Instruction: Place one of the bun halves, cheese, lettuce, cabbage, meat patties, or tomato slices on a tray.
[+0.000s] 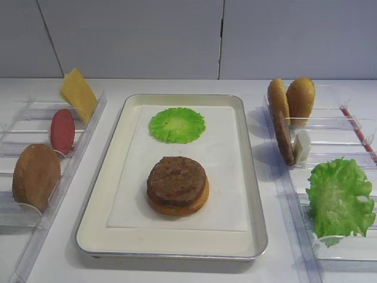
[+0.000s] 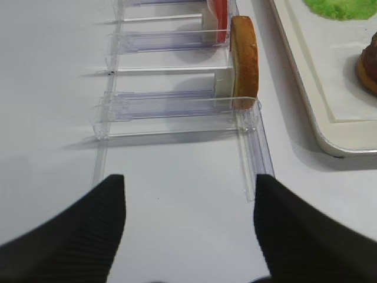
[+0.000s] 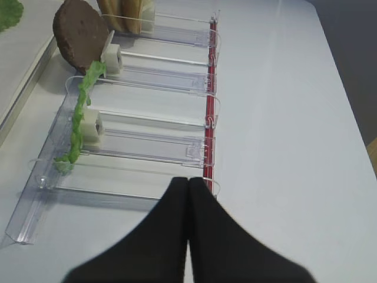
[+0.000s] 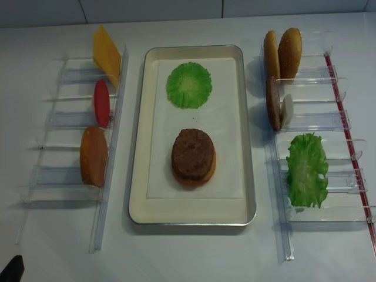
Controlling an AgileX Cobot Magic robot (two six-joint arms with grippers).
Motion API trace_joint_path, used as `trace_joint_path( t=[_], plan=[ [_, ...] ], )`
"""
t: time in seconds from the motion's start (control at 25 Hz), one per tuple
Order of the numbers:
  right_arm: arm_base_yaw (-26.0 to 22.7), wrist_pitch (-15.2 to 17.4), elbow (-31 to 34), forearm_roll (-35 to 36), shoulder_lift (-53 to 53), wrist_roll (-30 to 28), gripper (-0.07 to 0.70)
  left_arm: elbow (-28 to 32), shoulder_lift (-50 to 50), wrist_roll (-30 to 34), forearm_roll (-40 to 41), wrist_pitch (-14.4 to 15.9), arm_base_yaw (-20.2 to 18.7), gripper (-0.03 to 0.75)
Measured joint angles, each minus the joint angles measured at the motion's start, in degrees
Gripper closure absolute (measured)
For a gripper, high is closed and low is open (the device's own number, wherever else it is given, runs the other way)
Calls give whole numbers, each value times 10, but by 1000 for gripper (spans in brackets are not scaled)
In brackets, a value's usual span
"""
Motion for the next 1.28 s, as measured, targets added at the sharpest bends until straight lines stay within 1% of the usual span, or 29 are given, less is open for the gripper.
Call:
trace_joint_path(
  t=[1.28],
  plan=[
    [0,0,0,0,0,2,633,0,0,0,0,0,0,247]
  ],
)
